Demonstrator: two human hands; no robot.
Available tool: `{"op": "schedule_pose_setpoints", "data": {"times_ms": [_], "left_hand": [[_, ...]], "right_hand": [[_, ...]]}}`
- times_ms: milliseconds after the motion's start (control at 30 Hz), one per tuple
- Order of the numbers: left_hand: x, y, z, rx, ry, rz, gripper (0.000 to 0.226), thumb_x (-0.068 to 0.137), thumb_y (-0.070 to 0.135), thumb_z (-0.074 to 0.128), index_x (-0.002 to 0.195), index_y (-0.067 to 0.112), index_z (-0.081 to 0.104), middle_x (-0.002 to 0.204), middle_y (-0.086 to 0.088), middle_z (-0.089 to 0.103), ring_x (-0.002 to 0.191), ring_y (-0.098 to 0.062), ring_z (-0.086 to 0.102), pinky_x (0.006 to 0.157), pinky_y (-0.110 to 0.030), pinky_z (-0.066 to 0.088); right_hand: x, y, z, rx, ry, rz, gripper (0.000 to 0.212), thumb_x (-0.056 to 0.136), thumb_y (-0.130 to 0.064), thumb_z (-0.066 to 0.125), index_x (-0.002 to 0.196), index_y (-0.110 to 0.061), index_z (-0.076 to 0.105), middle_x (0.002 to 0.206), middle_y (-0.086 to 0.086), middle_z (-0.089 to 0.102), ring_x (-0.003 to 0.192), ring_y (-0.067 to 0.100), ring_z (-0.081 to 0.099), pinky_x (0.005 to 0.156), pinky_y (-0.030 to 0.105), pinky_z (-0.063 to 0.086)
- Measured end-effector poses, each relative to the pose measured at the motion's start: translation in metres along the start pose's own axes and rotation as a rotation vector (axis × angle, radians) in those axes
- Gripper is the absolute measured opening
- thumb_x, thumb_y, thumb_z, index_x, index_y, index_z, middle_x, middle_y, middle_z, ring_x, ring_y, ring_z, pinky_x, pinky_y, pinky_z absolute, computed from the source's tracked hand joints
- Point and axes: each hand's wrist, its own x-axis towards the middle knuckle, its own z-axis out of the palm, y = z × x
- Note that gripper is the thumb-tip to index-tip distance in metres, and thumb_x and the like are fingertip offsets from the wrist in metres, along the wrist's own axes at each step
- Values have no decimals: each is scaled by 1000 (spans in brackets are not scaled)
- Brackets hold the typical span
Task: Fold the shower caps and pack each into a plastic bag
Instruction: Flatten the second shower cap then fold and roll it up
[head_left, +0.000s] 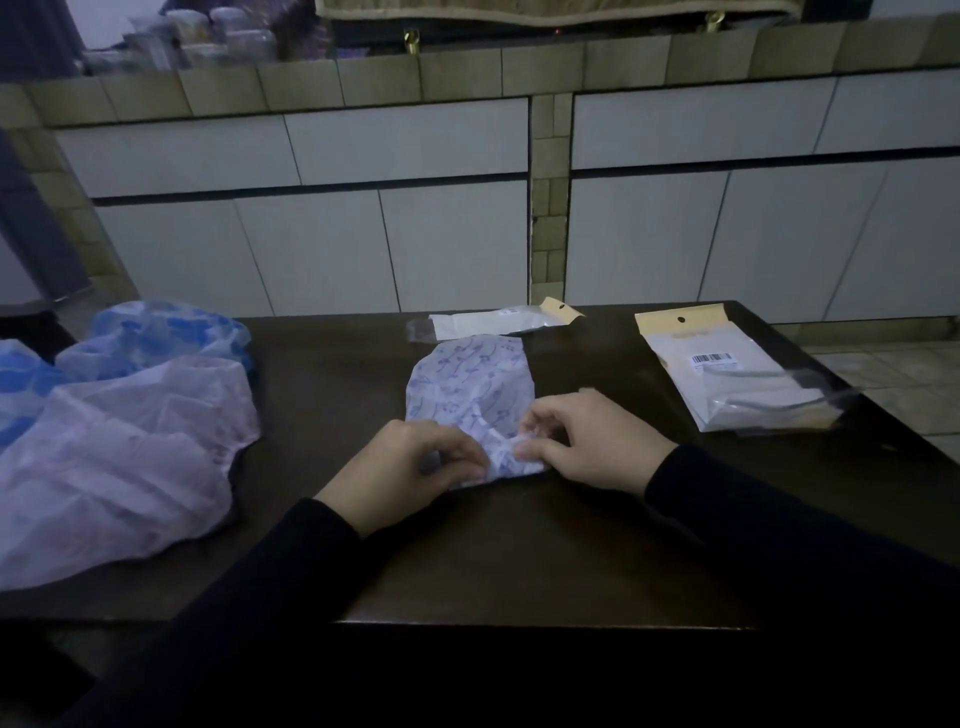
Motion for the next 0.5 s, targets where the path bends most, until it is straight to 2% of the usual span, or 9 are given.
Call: {"op": "schedule_pose_setpoints", "data": {"times_ms": [33,67,133,167,200,267,333,400,500], "left_hand": [[0,-1,0,0,3,0,9,80,26,77,85,32,73,77,20,68,75,-3,64,74,-25,52],[0,-2,-1,-2,9,7,8,80,27,77,86,31,74,77,19,69,75,-3,64,74,-26,52],[-1,-1,-1,1,17,35,7,80,27,77,86,28,74,78,17,70,76,0,65,74,-24,53],[-2,0,-2,-2,16,51,7,80,27,78,86,27,75,79,17,70,76,2,65,74,-21,52],[-2,0,-3,-5,13,64,8,79,27,78,87,27,75,81,18,71,76,3,65,73,-18,51],[-2,1,-5,-9,-8,65,9,79,27,77,88,29,76,82,21,70,76,5,64,71,-10,46],[-1,0,-6,-44,-38,19,10,79,25,77,89,28,77,80,23,69,75,5,63,69,-6,43],[1,0,-5,-65,-59,-2,10,79,22,78,88,28,77,78,23,67,75,5,62,67,-6,42],[1,-3,-2,-28,-56,38,8,80,27,77,88,30,75,86,16,59,76,-5,61,67,-13,46]], "right_hand": [[0,1,-1,-41,23,-46,14,88,-42,63,94,-29,62,85,-9,64,85,5,56,98,27,37],[0,2,-2,-53,25,-82,14,88,-42,62,95,-29,62,88,-10,62,87,5,55,96,26,38],[-1,4,-5,-11,-17,-112,13,89,-42,61,95,-30,60,84,-13,61,80,2,55,79,22,46],[-2,4,-5,4,-33,-117,12,90,-41,61,95,-30,59,79,-15,60,74,-1,55,72,19,45],[-1,4,-3,-5,-34,-120,12,91,-41,60,95,-31,58,73,-17,58,69,-4,54,72,18,43],[1,4,1,-42,-12,-104,11,91,-42,60,96,-33,57,67,-19,58,67,-5,53,80,20,44],[4,0,2,-12,-21,-42,13,89,-42,62,97,-33,59,73,-14,62,70,-1,57,79,24,47],[6,-4,1,-2,-52,19,14,88,-42,64,99,-34,59,77,-11,63,73,2,58,83,27,45],[3,-5,2,-49,-31,9,19,86,-43,66,101,-38,57,80,-11,64,76,2,59,94,31,39]]}}
